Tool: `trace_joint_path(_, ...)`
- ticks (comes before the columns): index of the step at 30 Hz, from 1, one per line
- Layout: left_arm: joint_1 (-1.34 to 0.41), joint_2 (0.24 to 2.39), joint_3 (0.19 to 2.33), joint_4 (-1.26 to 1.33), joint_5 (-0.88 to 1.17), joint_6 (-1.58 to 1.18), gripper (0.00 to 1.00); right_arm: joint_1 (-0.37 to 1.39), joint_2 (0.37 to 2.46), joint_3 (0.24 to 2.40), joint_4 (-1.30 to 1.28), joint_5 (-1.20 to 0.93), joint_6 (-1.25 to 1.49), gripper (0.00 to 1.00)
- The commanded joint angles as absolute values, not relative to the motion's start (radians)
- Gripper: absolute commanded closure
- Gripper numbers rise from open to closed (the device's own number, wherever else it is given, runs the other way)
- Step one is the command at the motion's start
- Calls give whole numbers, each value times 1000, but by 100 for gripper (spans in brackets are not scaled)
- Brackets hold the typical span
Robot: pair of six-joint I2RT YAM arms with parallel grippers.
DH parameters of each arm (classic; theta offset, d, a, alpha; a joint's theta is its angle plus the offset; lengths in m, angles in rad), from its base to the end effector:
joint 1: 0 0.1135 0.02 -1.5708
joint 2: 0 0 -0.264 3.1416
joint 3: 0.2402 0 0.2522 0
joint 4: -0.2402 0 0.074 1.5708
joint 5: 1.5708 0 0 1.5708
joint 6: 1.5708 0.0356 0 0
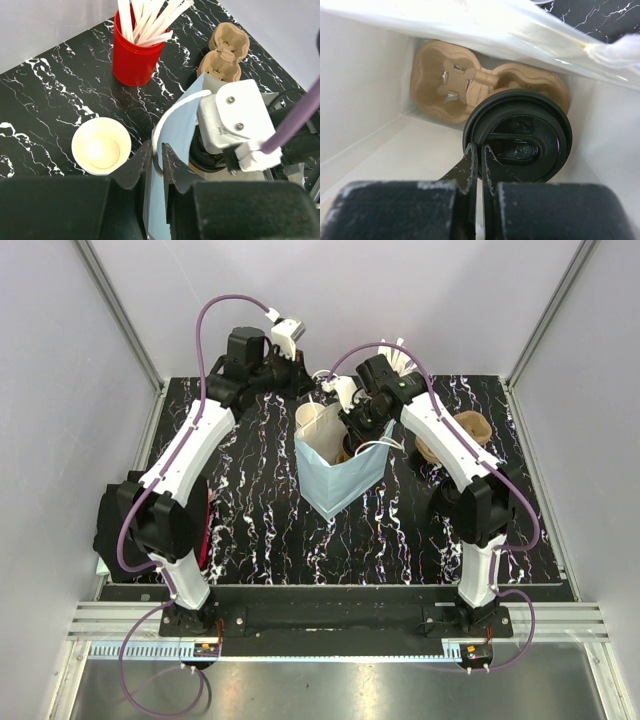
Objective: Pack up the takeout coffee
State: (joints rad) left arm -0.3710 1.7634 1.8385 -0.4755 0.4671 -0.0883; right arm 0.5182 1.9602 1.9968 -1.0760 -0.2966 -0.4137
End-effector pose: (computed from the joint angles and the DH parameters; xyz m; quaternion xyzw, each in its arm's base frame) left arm 0.3742 -0.1628 0.4096 0.2408 0.7849 -0.3102 0.4793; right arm 0.3576 0.2159 0.3335 -0.4634 0.8352 0.1559 0.2519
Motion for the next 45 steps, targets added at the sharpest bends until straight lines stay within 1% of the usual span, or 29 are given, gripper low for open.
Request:
trace_joint_path(1,-367,1778,1839,-436,442,-101,86,529,1882,1968,-997,-284,-433,100)
trace_joint_path(12,-365,1795,1859,-454,399,-106,88,529,1876,1942,-982,-287,-436,100)
trace_joint_path(45,-367,1796,1858,-454,413,-106,89,529,1876,1878,-916,-276,-442,100)
